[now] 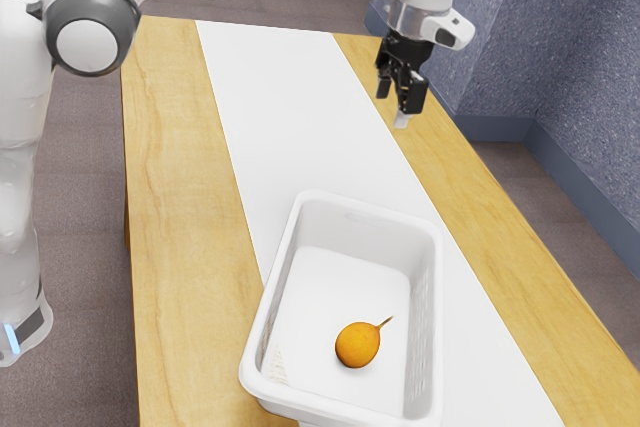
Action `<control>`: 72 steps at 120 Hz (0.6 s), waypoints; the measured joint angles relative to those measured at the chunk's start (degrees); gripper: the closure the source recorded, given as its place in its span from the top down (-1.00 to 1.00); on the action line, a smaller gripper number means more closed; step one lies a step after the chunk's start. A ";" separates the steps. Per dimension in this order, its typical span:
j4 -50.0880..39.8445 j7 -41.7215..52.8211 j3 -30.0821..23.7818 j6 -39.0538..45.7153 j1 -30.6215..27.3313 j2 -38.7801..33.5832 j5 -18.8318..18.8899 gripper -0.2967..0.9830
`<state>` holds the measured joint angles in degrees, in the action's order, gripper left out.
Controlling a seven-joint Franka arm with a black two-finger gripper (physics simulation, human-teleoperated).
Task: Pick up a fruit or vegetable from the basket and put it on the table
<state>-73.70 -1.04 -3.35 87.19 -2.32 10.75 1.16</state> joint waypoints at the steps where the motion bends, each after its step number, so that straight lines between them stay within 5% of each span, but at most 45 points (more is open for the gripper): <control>1: 0.01 -0.01 0.00 0.07 0.00 0.02 0.02 0.53; 44: 1.07 1.68 -0.92 -2.94 -2.19 -1.19 -0.86 0.53; 62: -1.04 5.55 -9.18 -5.03 -1.87 -1.78 -1.33 0.53; 72: -10.53 7.44 -11.49 -3.35 -1.12 -7.68 -2.40 0.53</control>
<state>-84.23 6.40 -14.84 83.83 -3.44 3.07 -1.24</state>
